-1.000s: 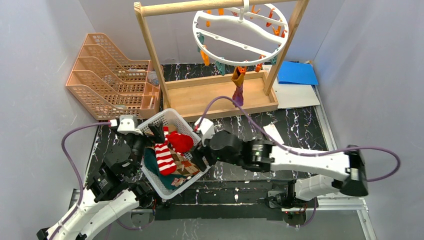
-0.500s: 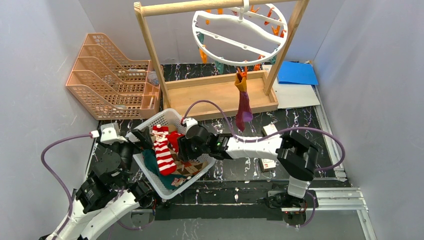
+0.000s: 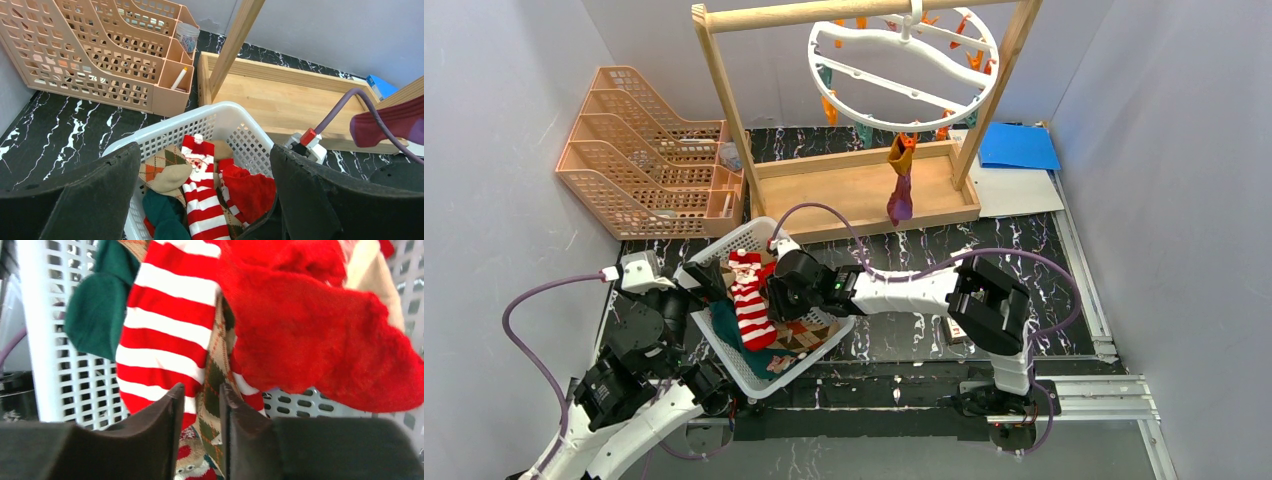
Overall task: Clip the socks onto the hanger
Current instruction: Adjust the sock in the bin.
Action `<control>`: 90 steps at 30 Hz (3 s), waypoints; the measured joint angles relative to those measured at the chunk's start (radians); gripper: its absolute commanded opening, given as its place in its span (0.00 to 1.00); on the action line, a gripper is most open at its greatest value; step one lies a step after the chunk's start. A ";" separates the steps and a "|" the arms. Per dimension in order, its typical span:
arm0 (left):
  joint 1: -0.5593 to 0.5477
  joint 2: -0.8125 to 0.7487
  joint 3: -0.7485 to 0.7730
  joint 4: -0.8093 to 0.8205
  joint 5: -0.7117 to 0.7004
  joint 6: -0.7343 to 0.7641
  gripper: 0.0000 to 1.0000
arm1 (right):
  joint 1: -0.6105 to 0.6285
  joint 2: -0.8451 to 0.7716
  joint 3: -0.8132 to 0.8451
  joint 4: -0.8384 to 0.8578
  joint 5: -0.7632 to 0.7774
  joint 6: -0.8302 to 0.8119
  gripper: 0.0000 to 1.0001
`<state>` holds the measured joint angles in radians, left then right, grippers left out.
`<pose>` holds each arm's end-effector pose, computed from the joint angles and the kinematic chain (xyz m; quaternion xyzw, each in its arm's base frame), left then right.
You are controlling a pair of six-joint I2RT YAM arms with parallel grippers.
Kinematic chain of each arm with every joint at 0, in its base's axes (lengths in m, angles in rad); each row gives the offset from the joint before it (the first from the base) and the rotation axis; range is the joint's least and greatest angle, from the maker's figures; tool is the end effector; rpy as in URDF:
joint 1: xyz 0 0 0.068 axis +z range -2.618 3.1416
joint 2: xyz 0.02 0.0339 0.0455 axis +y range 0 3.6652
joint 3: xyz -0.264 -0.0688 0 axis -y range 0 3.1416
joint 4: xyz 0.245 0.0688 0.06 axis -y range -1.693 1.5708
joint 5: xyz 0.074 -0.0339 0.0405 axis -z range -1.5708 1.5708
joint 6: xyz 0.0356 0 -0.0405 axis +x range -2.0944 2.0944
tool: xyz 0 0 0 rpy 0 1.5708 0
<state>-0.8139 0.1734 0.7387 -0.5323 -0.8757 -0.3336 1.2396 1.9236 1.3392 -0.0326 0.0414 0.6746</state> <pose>0.0415 -0.0041 0.3441 -0.1462 0.6842 -0.1057 0.7067 0.1438 0.4137 0.2127 -0.2385 0.8557 0.3646 0.2793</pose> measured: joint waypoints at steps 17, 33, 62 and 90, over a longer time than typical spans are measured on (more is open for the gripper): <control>0.000 0.002 -0.011 -0.001 -0.005 0.000 0.98 | 0.031 -0.146 -0.071 -0.082 0.158 -0.016 0.63; 0.000 0.016 0.013 -0.071 -0.005 -0.039 0.98 | -0.001 0.042 0.237 -0.148 0.286 -0.176 0.77; 0.000 0.017 0.026 -0.085 -0.005 -0.052 0.98 | 0.000 -0.046 0.104 -0.198 0.011 -0.081 0.01; 0.000 0.084 0.113 -0.089 -0.037 -0.005 0.98 | -0.001 -0.193 0.071 -0.045 0.055 -0.223 0.60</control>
<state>-0.8139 0.2573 0.8520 -0.6216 -0.9131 -0.3386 1.2388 1.7309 1.4101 -0.0780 0.0963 0.4515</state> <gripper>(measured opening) 0.979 0.600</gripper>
